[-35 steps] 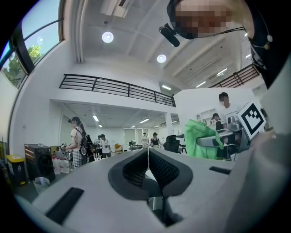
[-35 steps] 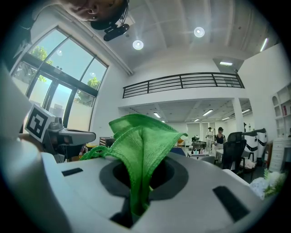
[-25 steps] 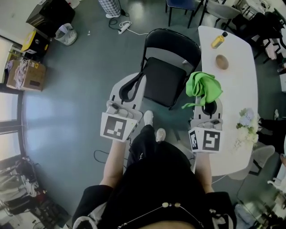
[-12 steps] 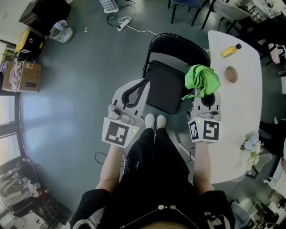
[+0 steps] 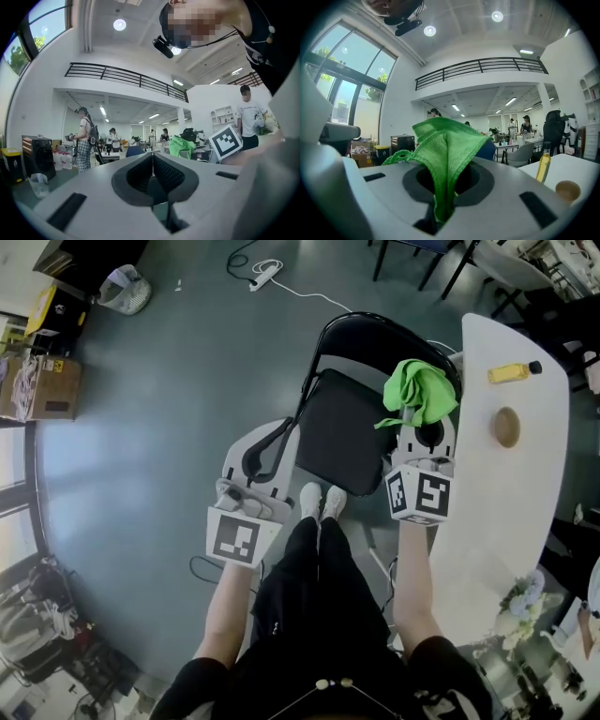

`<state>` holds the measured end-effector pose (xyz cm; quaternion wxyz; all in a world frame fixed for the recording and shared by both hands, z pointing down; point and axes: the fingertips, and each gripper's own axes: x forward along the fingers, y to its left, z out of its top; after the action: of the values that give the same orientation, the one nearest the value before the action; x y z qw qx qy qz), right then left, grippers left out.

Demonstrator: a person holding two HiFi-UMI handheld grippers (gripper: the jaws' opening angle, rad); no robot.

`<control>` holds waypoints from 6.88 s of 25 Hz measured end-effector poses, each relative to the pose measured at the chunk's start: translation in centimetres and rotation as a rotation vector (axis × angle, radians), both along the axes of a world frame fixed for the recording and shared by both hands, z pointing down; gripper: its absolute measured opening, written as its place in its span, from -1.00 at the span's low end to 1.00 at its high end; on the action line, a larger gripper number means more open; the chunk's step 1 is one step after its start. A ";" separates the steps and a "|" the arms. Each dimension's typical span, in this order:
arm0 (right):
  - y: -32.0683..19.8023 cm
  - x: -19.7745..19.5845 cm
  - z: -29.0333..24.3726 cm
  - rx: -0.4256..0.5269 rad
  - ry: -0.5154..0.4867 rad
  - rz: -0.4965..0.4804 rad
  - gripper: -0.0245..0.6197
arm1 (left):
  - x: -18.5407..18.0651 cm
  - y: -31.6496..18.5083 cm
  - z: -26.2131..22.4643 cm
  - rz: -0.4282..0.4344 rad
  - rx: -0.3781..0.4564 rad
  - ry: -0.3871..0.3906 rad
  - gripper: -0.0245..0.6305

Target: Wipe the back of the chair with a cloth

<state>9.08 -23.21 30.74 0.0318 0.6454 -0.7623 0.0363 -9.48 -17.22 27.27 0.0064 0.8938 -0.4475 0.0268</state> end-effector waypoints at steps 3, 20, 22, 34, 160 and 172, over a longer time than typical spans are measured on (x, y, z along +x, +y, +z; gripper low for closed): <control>-2.6 -0.3 2.5 -0.008 0.000 -0.001 -0.78 | -0.3 -1.2 2.3 -0.009 -0.017 -0.006 -0.89; -13.8 -5.5 16.3 -0.092 -0.051 -0.049 -0.79 | -1.4 -3.5 12.0 -0.054 -0.148 0.003 -0.89; -15.0 -6.7 17.3 -0.109 -0.066 -0.052 -0.79 | -2.3 -3.7 12.3 -0.061 -0.160 0.003 -0.89; -19.0 -4.9 21.4 -0.179 -0.011 0.049 -0.79 | -2.9 -3.0 14.7 -0.050 -0.203 -0.040 -0.89; -16.2 -5.3 29.5 -0.337 0.162 0.024 -0.79 | -3.0 -3.0 17.5 0.023 -0.256 -0.038 -0.89; -13.7 1.9 29.0 -0.352 0.176 0.130 -0.78 | -0.8 -4.1 16.9 0.063 -0.236 -0.067 -0.89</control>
<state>10.97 -36.90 59.72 0.2081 0.6785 -0.6952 0.1146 -10.27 -21.30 44.13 0.0957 0.8991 -0.4129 0.1095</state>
